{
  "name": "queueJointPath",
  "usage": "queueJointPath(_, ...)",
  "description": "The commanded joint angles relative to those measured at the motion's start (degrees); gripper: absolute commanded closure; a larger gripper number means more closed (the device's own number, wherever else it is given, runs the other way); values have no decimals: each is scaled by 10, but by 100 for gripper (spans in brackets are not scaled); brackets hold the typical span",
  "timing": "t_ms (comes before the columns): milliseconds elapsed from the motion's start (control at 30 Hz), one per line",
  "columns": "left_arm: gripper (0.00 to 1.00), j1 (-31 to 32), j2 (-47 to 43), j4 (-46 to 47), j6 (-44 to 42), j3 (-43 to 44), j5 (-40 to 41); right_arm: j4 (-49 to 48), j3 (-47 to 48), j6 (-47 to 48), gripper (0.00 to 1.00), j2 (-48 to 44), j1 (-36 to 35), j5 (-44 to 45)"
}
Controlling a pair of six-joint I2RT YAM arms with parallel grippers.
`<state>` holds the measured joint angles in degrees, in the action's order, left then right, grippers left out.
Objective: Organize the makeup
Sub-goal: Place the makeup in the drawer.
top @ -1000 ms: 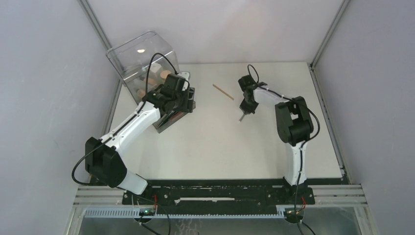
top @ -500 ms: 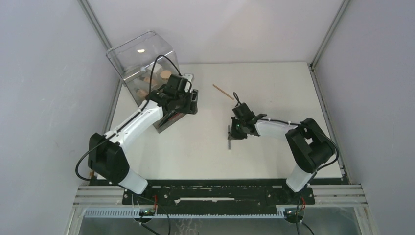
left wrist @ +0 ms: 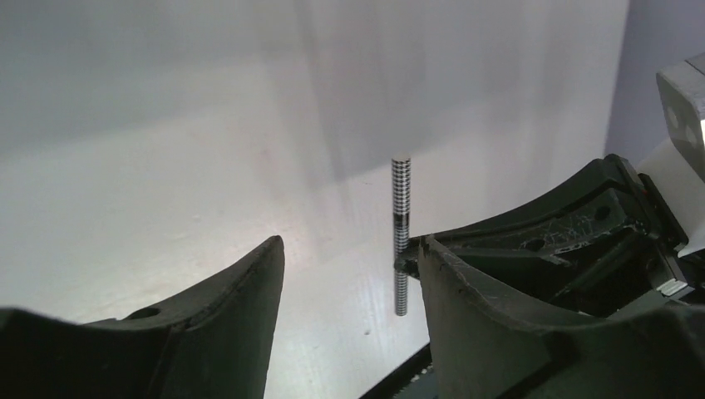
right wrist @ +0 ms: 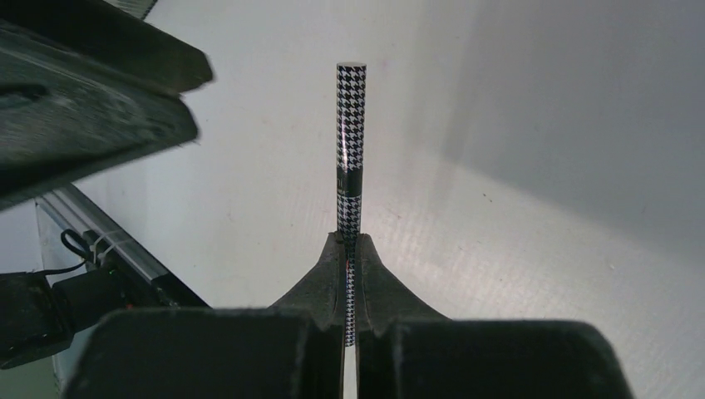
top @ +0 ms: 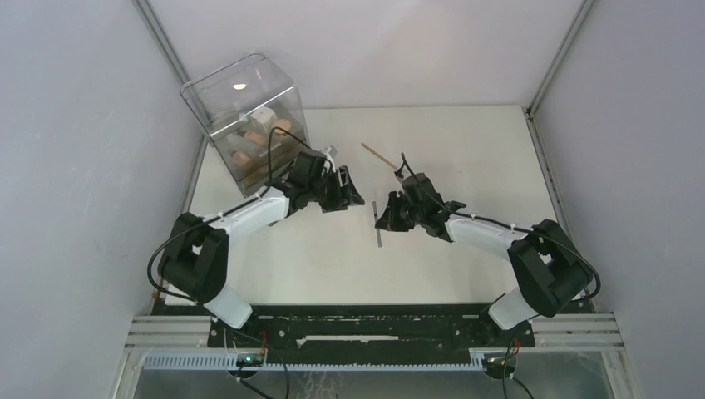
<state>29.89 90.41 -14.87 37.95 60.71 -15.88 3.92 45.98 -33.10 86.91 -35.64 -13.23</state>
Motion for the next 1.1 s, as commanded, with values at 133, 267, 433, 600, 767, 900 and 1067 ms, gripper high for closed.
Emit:
queueJointPath(133,36,26,38,158,103,-33,-79,-43,-11,8,100,-38,-9,-25)
queueJointPath(267,41,30,60,172,115,-32,-87,-41,-11,9,100,-49,-12,-28)
queueJointPath(433,51,38,86,175,118,-20,-99,-36,-11,13,100,-61,-12,-28)
queueJointPath(600,67,48,90,180,119,-16,-104,-30,-12,15,100,-65,-13,-24)
queueJointPath(767,89,47,89,174,111,-8,-105,-31,-13,13,100,-62,-13,-26)
queueJointPath(900,100,47,85,126,75,14,-91,-21,-13,9,85,-68,-13,-11)
queueJointPath(1067,100,34,74,-26,-51,86,-12,26,-14,23,28,-91,-5,43)
